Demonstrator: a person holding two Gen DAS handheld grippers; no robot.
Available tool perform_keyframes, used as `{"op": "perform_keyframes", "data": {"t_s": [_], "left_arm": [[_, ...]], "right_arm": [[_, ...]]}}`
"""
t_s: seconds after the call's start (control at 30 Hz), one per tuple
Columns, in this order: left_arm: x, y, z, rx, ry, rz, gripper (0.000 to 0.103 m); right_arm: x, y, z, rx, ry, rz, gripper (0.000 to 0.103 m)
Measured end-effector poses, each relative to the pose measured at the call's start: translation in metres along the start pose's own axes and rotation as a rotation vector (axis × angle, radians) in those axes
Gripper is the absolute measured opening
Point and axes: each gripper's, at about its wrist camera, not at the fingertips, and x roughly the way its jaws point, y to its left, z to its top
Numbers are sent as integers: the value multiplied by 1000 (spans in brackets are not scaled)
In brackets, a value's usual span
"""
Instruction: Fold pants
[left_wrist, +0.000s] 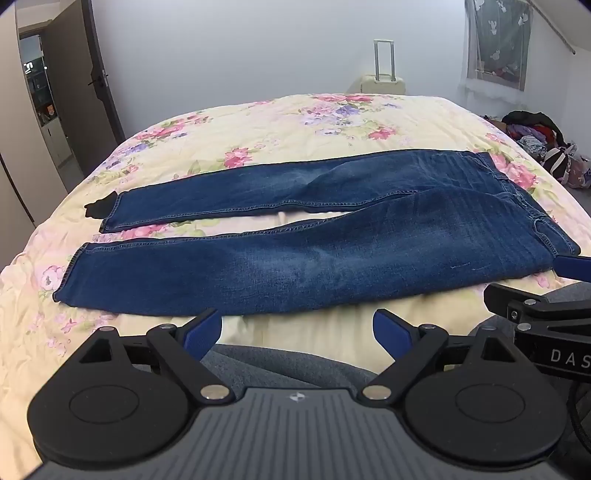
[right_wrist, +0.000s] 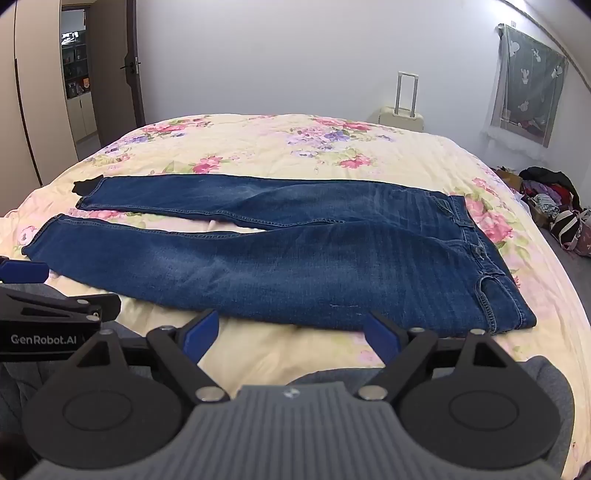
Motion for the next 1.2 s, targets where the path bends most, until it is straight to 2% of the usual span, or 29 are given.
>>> {"op": "perform_keyframes", "data": {"t_s": [1.2], "left_arm": [[-12, 4, -4, -18, -21, -7, 103]], "right_arm": [[-8, 6, -3, -17, -8, -16, 82]]}}
